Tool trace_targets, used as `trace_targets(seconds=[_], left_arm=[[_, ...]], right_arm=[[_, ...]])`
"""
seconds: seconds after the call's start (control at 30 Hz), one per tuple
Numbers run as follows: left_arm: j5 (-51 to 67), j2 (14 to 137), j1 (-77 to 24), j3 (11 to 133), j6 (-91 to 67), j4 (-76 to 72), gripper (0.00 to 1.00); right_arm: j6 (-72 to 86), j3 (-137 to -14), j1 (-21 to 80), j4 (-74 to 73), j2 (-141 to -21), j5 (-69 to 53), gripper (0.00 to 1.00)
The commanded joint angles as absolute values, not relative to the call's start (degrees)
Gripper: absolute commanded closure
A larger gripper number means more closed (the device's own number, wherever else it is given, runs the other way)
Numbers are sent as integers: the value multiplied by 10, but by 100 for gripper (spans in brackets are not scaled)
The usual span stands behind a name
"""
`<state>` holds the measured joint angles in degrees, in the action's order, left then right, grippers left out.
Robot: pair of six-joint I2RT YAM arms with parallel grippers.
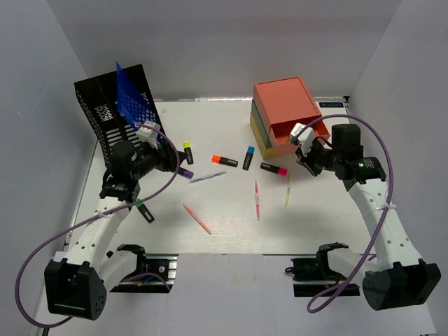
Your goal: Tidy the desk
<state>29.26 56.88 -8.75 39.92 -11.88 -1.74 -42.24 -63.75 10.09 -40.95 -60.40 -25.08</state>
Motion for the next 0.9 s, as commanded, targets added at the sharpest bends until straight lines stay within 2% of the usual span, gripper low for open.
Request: trace_targets(seconds=[0.0,0.37,0.87], left_arm=[[305,560,-89,399,-120,-25,30],[301,560,-89,398,-120,-23,30],[298,562,-94,399,-118,-22,30]], right_arm=[[-483,-615,99,-377,-611,-178,100],[-484,-591,100,-217,-705,-80,100],[-453,-637,101,-124,-781,-97,100]])
